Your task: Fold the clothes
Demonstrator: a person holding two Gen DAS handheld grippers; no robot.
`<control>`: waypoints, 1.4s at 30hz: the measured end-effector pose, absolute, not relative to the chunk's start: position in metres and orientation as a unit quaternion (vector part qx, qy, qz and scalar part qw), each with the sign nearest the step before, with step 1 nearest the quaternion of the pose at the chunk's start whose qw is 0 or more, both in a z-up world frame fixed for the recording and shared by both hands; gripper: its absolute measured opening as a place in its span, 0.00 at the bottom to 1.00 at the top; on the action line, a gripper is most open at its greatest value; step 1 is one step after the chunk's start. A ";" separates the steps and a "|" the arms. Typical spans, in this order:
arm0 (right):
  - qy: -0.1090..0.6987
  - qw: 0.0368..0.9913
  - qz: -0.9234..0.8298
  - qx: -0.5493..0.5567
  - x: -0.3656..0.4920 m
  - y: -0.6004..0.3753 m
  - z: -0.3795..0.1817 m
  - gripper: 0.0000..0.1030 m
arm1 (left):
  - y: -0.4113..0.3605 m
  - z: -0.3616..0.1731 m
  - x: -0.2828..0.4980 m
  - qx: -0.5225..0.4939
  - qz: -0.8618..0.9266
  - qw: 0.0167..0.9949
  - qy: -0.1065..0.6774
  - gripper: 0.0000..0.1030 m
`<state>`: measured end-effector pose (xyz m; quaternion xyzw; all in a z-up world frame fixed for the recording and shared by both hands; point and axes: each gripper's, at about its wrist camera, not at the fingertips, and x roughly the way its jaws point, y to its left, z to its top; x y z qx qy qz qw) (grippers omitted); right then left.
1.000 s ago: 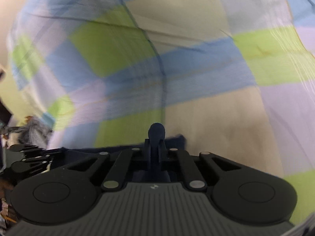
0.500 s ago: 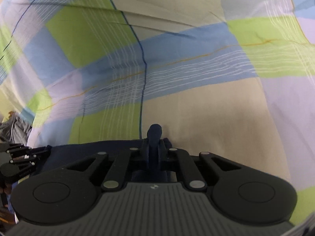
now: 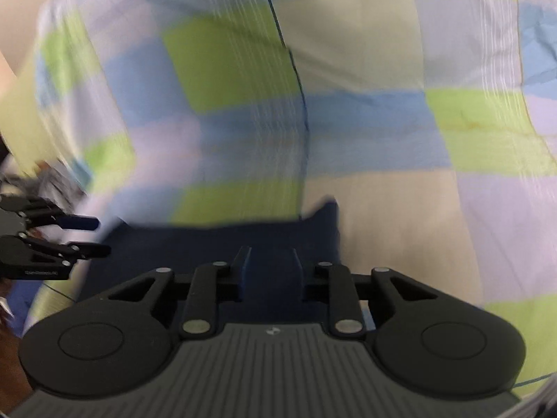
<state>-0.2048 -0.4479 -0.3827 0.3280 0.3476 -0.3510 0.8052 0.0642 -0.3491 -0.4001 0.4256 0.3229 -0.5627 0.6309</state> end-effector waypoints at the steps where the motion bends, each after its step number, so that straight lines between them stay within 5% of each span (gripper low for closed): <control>1: 0.346 0.799 -0.368 0.327 -0.205 -0.453 -0.386 0.05 | -0.349 -0.398 0.073 0.415 -0.552 0.643 0.332 0.51; 8: 0.323 0.815 -0.370 0.309 -0.193 -0.449 -0.352 0.12 | -0.329 -0.361 0.095 0.401 -0.542 0.662 0.327 0.48; 18: 0.387 0.784 -0.369 0.314 -0.184 -0.418 -0.376 0.18 | -0.357 -0.383 0.096 0.415 -0.602 0.597 0.329 0.45; 23: 0.391 0.790 -0.370 0.294 -0.187 -0.412 -0.378 0.19 | -0.359 -0.384 0.079 0.489 -0.625 0.559 0.240 0.48; 31: 0.399 0.780 -0.373 0.304 -0.176 -0.421 -0.371 0.20 | -0.360 -0.388 0.099 0.537 -0.532 0.580 0.302 0.52; 34: 0.383 0.789 -0.379 0.294 -0.175 -0.420 -0.348 0.21 | -0.350 -0.363 0.092 0.526 -0.498 0.628 0.283 0.43; 37: 0.369 0.798 -0.359 0.313 -0.182 -0.412 -0.345 0.21 | -0.348 -0.356 0.076 0.460 -0.544 0.603 0.360 0.53; 42: 0.387 0.787 -0.361 0.319 -0.191 -0.407 -0.360 0.21 | -0.341 -0.375 0.059 0.447 -0.483 0.642 0.393 0.53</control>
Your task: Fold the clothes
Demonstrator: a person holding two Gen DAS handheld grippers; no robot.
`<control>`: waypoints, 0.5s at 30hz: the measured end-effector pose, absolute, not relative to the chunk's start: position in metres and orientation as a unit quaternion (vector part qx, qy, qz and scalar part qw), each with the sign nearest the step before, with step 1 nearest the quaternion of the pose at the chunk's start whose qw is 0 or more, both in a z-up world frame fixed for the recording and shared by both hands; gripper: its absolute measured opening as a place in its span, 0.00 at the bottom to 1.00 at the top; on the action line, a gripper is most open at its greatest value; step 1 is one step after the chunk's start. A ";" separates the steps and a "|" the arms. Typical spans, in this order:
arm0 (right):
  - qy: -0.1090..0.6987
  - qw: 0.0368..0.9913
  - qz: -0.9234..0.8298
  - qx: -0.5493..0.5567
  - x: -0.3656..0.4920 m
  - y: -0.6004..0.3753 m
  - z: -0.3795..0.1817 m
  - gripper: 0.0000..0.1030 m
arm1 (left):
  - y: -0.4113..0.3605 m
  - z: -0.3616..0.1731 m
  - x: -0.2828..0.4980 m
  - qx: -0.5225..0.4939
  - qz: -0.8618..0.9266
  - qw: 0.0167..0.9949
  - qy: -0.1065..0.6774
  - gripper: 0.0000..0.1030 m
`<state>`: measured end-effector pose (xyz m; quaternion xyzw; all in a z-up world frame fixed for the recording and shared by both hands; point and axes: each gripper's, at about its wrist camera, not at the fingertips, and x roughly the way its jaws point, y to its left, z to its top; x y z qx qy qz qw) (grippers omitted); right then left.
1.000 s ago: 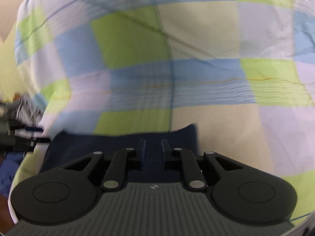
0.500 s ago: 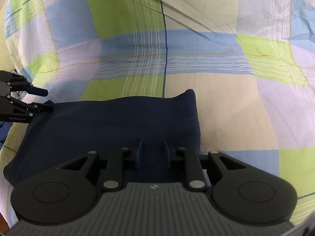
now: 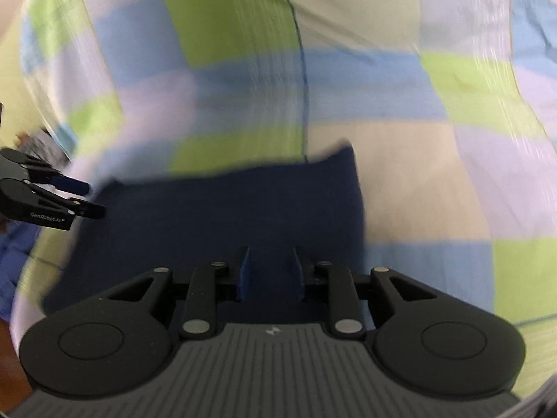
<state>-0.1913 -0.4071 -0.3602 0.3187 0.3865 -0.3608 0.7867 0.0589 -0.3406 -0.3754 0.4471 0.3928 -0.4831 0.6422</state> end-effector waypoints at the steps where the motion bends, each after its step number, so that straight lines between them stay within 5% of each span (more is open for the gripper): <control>1: 0.383 0.788 -0.365 0.314 -0.194 -0.408 -0.359 0.22 | -0.336 -0.368 0.065 0.421 -0.469 0.660 0.408 0.53; 6: 0.327 0.812 -0.389 0.287 -0.229 -0.409 -0.313 0.37 | -0.317 -0.344 0.069 0.431 -0.388 0.705 0.408 0.53; 15: 0.311 0.840 -0.315 0.315 -0.268 -0.402 -0.280 0.38 | -0.308 -0.289 -0.009 0.417 -0.351 0.730 0.413 0.61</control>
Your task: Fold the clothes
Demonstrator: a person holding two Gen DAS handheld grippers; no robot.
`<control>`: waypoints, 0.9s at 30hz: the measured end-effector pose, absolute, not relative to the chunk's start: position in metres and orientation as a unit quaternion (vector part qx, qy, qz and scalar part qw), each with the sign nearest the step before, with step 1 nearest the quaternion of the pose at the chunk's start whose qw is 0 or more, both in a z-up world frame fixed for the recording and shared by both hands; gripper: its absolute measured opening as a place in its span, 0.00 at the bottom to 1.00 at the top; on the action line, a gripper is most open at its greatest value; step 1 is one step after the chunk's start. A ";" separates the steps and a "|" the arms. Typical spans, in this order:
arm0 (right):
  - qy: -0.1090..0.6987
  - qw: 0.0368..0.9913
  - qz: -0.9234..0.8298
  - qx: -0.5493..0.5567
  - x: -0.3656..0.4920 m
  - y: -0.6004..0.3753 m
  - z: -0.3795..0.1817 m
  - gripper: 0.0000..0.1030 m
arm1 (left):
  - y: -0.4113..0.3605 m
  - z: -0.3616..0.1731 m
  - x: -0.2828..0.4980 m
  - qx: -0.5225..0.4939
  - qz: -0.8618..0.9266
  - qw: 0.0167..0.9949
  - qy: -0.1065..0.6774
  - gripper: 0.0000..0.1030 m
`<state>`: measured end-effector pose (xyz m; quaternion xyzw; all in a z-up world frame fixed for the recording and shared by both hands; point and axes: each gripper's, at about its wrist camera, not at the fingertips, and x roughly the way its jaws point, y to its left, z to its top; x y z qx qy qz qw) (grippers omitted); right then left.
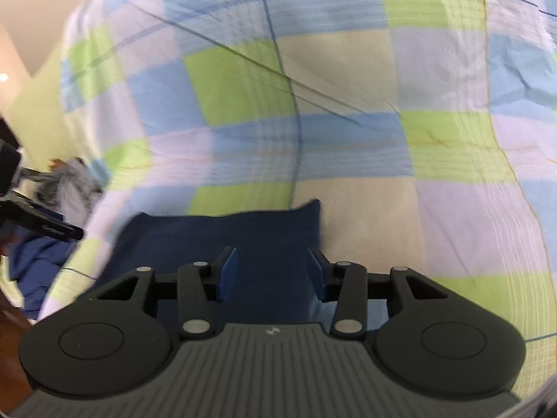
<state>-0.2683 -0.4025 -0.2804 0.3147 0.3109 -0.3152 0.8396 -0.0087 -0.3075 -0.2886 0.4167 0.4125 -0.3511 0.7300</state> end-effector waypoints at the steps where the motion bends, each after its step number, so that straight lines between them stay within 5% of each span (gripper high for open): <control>1: 0.307 0.841 -0.310 0.320 -0.272 -0.404 -0.277 0.38 | -0.310 -0.283 -0.019 0.410 -0.354 0.733 0.412 0.61; 12: 0.296 0.831 -0.298 0.364 -0.311 -0.414 -0.280 0.42 | -0.330 -0.278 -0.066 0.377 -0.393 0.724 0.423 0.62; 20: 0.262 0.767 -0.314 0.495 -0.332 -0.429 -0.348 0.46 | -0.378 -0.353 -0.108 0.421 -0.462 0.666 0.408 0.63; 27: 0.217 0.744 -0.274 0.570 -0.315 -0.450 -0.402 0.53 | -0.357 -0.390 -0.091 0.410 -0.453 0.689 0.391 0.83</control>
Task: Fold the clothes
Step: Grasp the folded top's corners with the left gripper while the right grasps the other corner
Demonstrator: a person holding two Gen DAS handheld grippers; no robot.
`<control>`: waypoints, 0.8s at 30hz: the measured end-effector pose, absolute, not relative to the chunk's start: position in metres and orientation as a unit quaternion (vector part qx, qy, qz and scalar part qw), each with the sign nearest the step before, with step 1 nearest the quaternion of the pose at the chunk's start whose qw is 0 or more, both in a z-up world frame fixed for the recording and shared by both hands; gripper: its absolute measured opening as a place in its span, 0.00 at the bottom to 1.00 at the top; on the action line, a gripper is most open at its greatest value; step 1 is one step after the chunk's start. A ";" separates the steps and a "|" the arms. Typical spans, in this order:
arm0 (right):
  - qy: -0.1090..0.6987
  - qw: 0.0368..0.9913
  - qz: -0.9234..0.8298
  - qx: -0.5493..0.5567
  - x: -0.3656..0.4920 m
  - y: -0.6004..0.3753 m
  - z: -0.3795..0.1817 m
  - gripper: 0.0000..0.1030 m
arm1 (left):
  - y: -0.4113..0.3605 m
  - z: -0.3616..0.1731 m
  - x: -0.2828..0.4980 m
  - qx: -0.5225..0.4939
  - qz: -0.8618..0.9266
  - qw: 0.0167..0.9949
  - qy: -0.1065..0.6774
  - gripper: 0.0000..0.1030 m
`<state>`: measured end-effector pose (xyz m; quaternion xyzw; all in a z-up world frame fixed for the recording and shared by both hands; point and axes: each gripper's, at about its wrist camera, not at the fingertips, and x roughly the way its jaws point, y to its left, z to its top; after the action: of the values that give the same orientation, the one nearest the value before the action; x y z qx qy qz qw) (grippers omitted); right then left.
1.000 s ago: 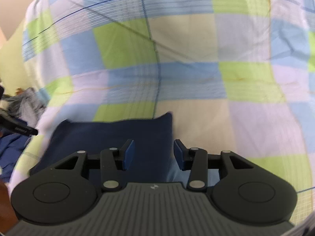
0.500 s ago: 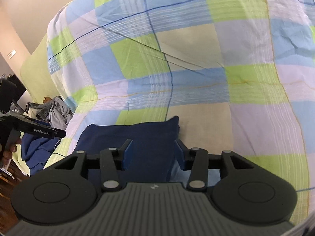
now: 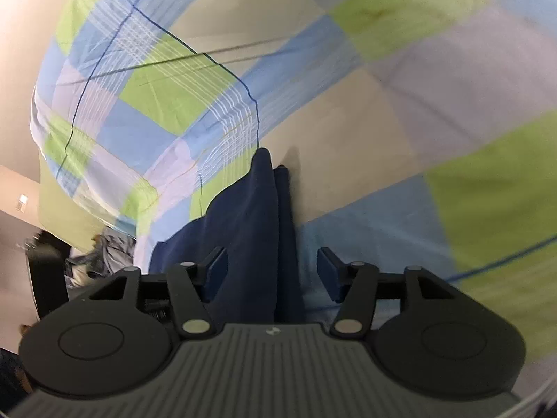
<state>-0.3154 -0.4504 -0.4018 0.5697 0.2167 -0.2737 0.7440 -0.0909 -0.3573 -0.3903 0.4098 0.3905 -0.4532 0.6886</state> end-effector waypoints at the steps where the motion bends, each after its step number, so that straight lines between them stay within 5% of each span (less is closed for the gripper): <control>1: 0.211 0.740 -0.260 0.583 -0.310 -0.456 -0.414 0.53 | -0.354 -0.392 -0.089 0.406 -0.455 0.692 0.387 0.87; 5: 0.227 0.724 -0.216 0.614 -0.300 -0.467 -0.440 0.53 | -0.348 -0.400 -0.076 0.389 -0.456 0.700 0.386 1.00; 10: 0.255 0.722 -0.162 0.622 -0.279 -0.479 -0.458 0.52 | -0.342 -0.399 -0.071 0.365 -0.470 0.700 0.395 1.00; 14: 0.265 0.722 -0.149 0.621 -0.264 -0.481 -0.459 0.39 | -0.329 -0.374 -0.049 0.318 -0.504 0.680 0.427 0.73; 19: 0.275 0.714 -0.156 0.624 -0.261 -0.481 -0.456 0.37 | -0.304 -0.354 0.032 0.257 -0.506 0.654 0.500 0.73; 24: 0.298 0.709 -0.175 0.615 -0.249 -0.480 -0.450 0.40 | -0.282 -0.389 0.129 0.141 -0.489 0.605 0.613 0.70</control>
<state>-0.2492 -0.4796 -0.4499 0.6151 0.2978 -0.1752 0.7087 0.1290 -0.2816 -0.3894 0.1405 0.6127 -0.4886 0.6050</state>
